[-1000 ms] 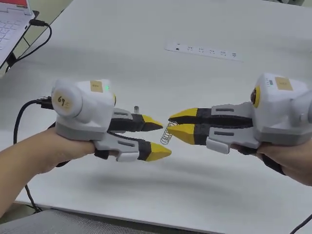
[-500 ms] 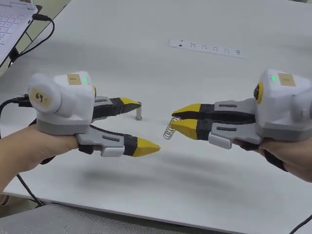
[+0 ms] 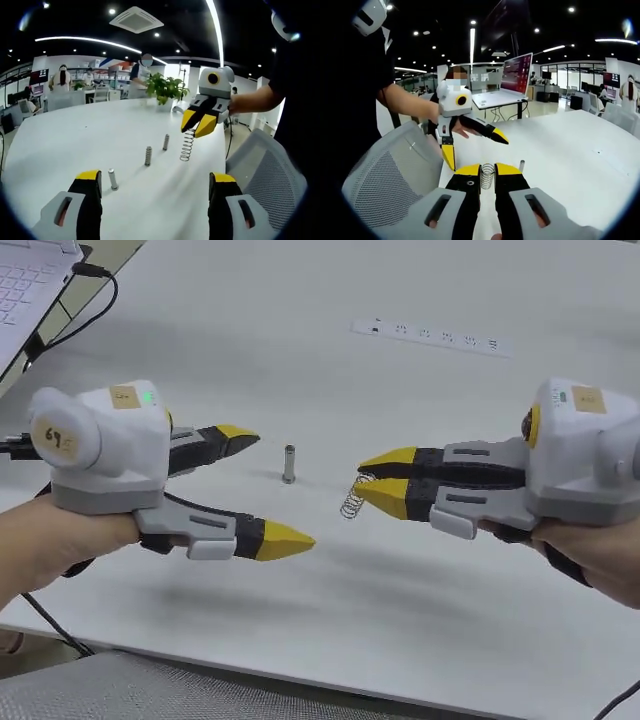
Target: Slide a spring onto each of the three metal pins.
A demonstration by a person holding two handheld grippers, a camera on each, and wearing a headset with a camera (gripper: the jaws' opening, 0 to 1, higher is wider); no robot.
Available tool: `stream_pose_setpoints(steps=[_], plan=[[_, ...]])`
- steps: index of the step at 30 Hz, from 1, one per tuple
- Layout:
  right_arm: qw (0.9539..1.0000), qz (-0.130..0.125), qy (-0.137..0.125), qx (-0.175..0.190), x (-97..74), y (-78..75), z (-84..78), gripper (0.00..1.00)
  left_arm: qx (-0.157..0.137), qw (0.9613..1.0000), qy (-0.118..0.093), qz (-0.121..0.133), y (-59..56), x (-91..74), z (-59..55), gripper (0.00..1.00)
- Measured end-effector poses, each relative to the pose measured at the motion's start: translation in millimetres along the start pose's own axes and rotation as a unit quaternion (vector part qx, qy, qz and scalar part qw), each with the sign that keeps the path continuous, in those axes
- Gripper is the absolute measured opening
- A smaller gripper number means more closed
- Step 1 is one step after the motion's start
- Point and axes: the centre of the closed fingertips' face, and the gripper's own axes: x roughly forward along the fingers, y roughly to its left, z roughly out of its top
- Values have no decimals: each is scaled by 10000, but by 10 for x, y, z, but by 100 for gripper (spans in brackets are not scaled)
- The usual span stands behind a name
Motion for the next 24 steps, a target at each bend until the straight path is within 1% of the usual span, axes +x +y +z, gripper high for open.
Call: stream_pose_setpoints(steps=[1,5,8,16,24], plan=[[10000,-6,13,-16,0,-3,-3,7,-19,10000,9,11,7,-16,-13,87],[10000,-2,41,-26,-1,1,-11,7,-57,9998,-15,195,80,-99,-49,94],[10000,-9,66,-36,2,-2,-19,7,-77,9995,-40,300,126,-142,-54,98],[9999,-21,100,-89,13,-18,-6,7,-131,9990,-40,424,172,-216,-87,98],[9997,-8,173,-158,43,-40,-10,7,-233,9983,-4,543,206,-318,-168,98]])
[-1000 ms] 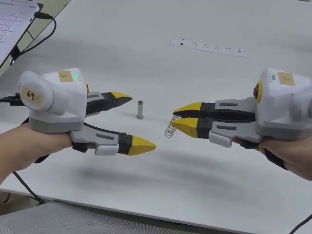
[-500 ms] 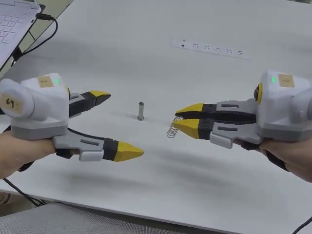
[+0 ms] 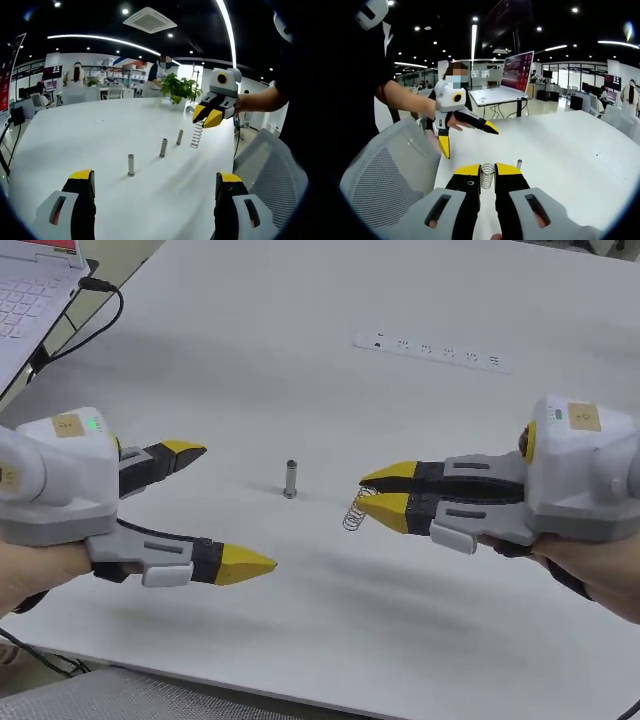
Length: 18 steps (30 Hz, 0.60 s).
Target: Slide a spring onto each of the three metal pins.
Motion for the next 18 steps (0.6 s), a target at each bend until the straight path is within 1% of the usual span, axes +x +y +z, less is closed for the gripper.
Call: stream_pose_setpoints(steps=[4,9,18], plan=[[10000,41,34,-25,33,6,-8,7,-30,10000,22,48,22,-40,-32,98],[9999,71,63,-71,50,-7,-2,7,-62,9999,10,103,53,-67,-35,98],[9999,30,58,-126,87,-48,31,7,-90,9999,13,126,60,-92,-56,98]])
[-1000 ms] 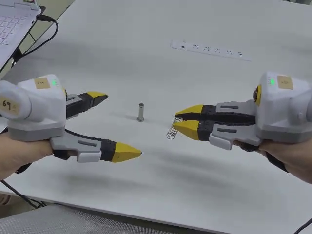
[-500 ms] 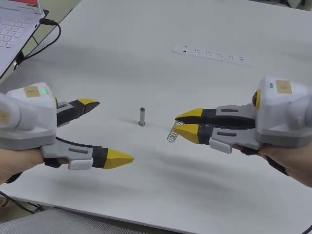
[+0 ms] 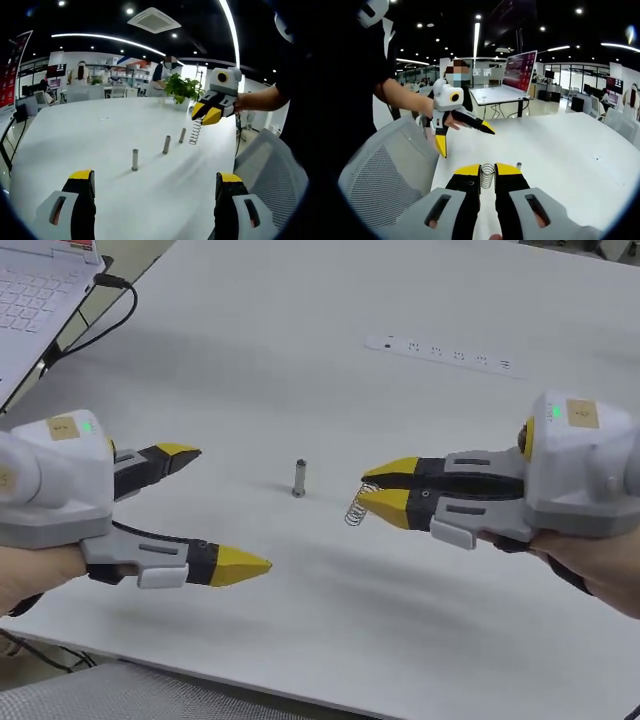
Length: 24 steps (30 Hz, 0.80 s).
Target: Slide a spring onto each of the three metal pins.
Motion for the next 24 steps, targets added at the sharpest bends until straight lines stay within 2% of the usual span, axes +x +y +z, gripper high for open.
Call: stream_pose_setpoints(steps=[14,24], plan=[[9999,-30,65,-134,105,-88,56,7,-65,10000,62,27,11,-24,-82,98],[9996,-10,96,-270,220,-177,119,7,-93,9999,49,95,29,-47,-97,98]])
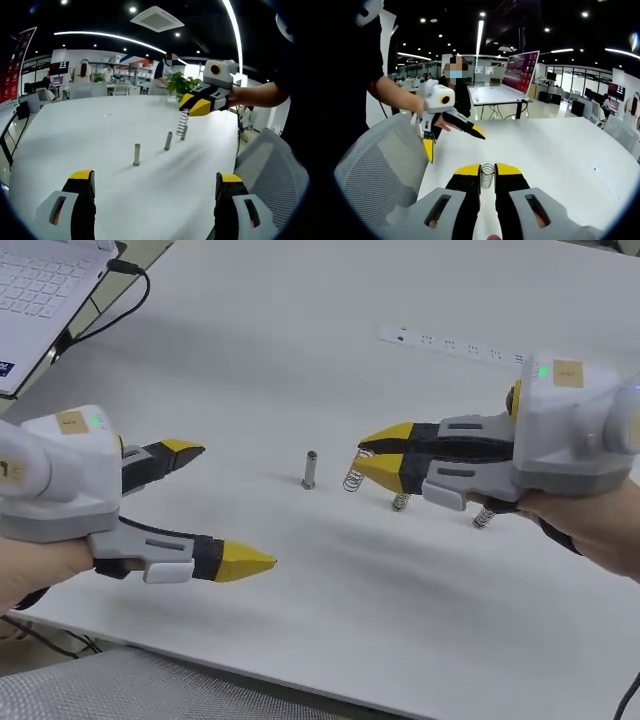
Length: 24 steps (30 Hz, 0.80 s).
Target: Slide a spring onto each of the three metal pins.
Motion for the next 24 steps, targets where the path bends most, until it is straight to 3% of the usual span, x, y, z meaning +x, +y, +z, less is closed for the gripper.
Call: stream_pose_setpoints(steps=[16,24], plan=[[9998,-192,27,-90,196,-238,68,7,-13,10000,13,12,3,-15,-10,98],[9993,-206,174,-261,329,-320,72,7,-35,10000,-8,23,9,-18,-15,98]])
